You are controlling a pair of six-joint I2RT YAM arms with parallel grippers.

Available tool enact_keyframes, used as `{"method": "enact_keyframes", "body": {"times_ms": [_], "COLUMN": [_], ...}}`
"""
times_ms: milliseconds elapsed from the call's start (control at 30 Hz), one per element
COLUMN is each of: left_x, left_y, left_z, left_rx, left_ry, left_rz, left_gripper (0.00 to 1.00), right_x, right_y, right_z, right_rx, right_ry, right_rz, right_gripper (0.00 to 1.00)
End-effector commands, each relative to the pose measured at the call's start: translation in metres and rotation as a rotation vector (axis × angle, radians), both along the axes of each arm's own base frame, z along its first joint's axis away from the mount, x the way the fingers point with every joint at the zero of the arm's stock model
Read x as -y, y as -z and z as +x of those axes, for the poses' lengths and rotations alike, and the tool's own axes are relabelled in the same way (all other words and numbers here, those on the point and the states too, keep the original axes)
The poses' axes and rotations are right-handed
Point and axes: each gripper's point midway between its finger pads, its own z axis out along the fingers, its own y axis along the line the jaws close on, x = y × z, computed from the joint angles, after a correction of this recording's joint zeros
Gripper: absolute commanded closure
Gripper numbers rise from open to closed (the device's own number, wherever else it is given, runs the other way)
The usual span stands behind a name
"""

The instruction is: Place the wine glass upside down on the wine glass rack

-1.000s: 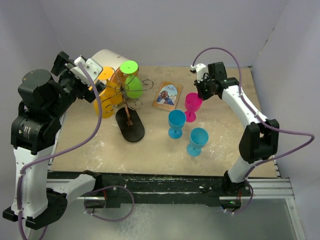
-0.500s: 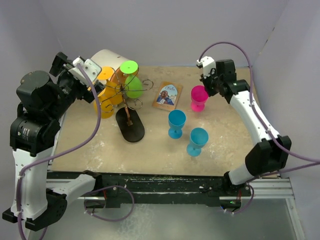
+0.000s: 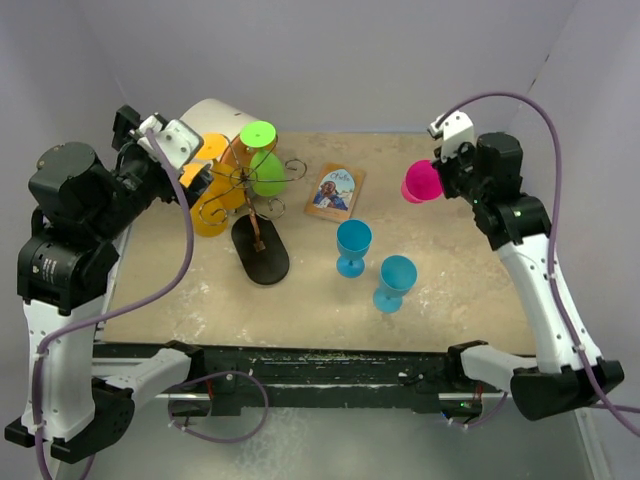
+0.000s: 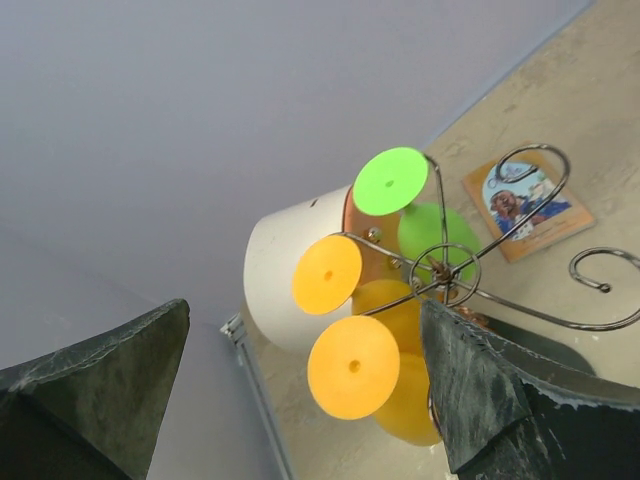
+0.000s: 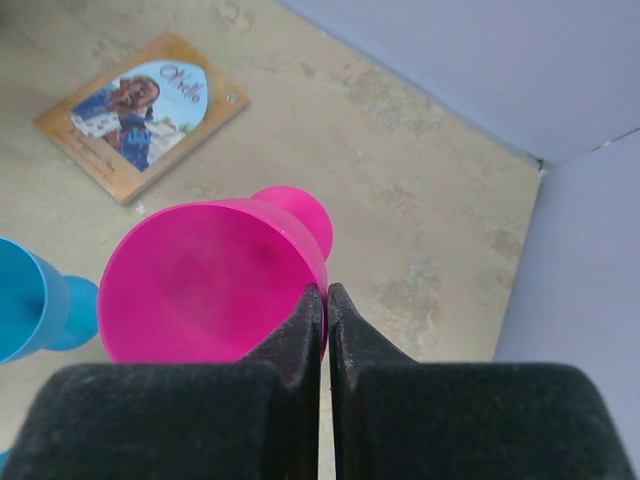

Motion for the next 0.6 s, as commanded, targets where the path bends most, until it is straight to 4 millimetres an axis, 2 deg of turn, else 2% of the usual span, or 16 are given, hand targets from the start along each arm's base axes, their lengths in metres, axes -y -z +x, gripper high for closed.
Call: {"method": "enact_keyframes", "body": {"times_ms": [0, 100, 300, 433, 567], "left_x": [0.021, 0.032, 0.070, 0.077, 0.081], "left_y": [-0.030, -0.035, -0.025, -0.032, -0.037], "left_z": [-0.021, -0.025, -0.022, -0.011, 0.002], "left_rx": [0.053, 0.045, -0.064, -0.063, -0.079], "left_ry": [0.133, 0.191, 0.371, 0.388, 0.377], "left_rz": [-0.105, -0.153, -0.304, -0.351, -0.404], "left_gripper": [0.01, 0.01, 0.01, 0.01, 0.00], "right_x": [0.002, 0.002, -0.034, -0.053, -0.072], "right_y": [-0.079, -0.102, -0.147, -0.180, -0.205], "right_z": [-0.014, -0.020, -0.040, -0.064, -0.090], "right_rx": [0.230, 0.282, 0.376, 0.480, 0.536], "right_ry": [0.000, -0.005, -0.216, -0.348, -0.488], "right_rz": [0.066, 0.081, 0.176, 0.238, 0.293], "right_gripper": [1.00, 1.00, 1.00, 1.00, 1.00]}}
